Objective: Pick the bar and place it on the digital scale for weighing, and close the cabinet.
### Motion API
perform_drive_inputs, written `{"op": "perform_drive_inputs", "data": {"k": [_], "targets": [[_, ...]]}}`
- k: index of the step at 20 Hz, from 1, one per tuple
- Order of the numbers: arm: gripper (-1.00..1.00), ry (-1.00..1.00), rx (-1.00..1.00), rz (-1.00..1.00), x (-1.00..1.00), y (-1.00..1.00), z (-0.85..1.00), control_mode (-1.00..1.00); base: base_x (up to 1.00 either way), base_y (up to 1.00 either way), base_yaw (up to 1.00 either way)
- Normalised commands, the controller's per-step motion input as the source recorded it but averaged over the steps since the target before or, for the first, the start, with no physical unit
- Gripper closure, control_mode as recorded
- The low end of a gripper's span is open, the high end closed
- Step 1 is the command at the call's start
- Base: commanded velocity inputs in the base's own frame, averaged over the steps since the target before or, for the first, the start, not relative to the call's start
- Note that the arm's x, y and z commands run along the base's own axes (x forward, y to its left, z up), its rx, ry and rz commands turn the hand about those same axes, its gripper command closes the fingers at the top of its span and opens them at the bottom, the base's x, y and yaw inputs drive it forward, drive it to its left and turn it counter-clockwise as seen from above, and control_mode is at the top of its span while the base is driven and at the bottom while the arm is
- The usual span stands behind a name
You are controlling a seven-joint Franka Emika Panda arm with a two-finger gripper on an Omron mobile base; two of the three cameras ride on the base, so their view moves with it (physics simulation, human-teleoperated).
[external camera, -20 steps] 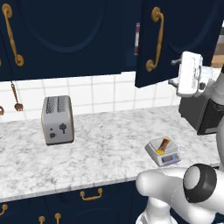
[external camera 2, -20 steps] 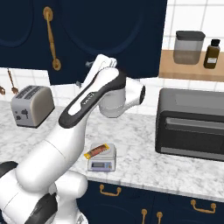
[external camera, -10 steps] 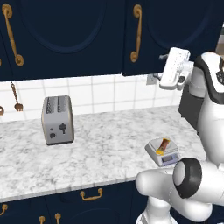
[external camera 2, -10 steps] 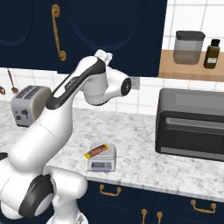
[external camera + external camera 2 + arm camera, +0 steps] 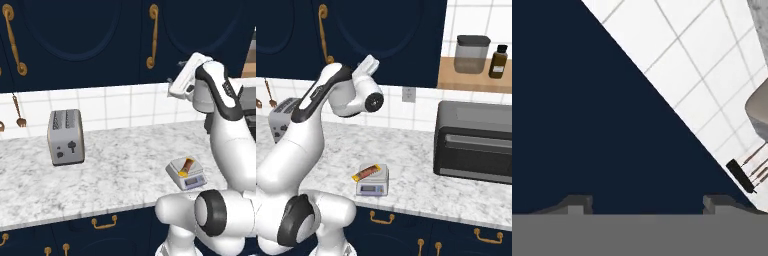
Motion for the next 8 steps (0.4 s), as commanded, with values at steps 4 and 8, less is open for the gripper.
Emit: {"op": "perform_drive_inputs", "data": {"k": [4, 8], "targets": [[-1.0, 0.0, 0.13, -0.09, -0.76, -0.27, 0.44, -1.0, 0.0, 0.0, 0.0], [-1.0, 0.0, 0.14, -0.02, -0.75, -0.24, 0.48, -1.0, 0.0, 0.0, 0.0]]}}
